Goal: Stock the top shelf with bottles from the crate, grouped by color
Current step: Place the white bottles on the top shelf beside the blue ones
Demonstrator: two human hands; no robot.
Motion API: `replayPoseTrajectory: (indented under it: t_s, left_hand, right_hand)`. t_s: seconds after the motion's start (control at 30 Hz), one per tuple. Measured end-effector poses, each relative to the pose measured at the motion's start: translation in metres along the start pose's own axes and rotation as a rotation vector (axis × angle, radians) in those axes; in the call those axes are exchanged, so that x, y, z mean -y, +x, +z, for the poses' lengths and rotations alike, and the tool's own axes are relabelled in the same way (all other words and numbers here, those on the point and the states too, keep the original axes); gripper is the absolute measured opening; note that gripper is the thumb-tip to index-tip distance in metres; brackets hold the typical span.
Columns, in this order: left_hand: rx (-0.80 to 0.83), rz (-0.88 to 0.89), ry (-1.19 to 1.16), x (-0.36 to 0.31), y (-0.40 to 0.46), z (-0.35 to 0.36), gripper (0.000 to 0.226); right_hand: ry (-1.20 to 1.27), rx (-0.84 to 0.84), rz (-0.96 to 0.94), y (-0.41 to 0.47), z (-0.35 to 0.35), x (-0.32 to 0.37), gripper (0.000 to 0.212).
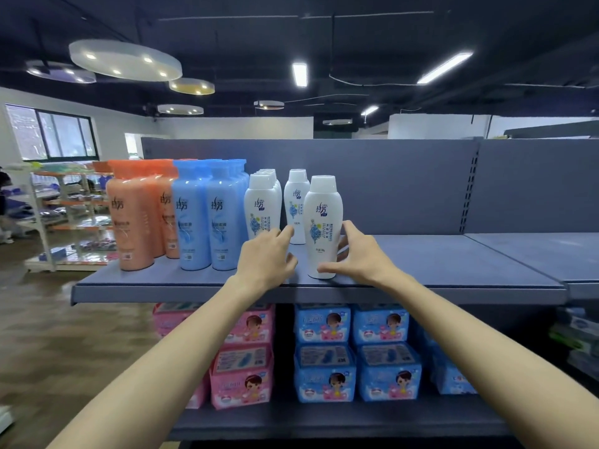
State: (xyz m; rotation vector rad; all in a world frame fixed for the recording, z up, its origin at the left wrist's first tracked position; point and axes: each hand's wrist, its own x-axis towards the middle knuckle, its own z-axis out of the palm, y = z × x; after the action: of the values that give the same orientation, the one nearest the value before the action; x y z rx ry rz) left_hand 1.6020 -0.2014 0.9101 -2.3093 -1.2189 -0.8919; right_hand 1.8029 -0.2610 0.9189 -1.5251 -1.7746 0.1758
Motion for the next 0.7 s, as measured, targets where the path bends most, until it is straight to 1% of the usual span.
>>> replayPoseTrajectory:
  t_s: [0.13,0.27,0.5,0.6,0.7]
  left_hand:
    - [-0.065,-0.012,0.061,0.003,0.008,0.008,0.018]
    - [-0.184,0.042,0.138,0.004,0.015,0.017,0.020]
    - [-0.301,-0.001,0.039,0.012,0.016,0.037,0.004]
    - [-0.311,0.019,0.054,0.013,0.018,0.041,0.010]
    - [-0.335,0.026,0.055,0.015,0.019,0.044,0.011]
  right_hand:
    - [0.025,-0.040,0.041,0.005,0.012,-0.001,0.065]
    - [0.008,-0.083,0.082,0.016,0.028,-0.005,0.056]
    - [-0.052,-0.094,0.101,0.037,0.053,-0.013,0.056]
    - [-0.066,-0.085,0.104,0.048,0.056,-0.015,0.055]
    - [-0.084,-0.076,0.126,0.061,0.061,-0.018,0.053]
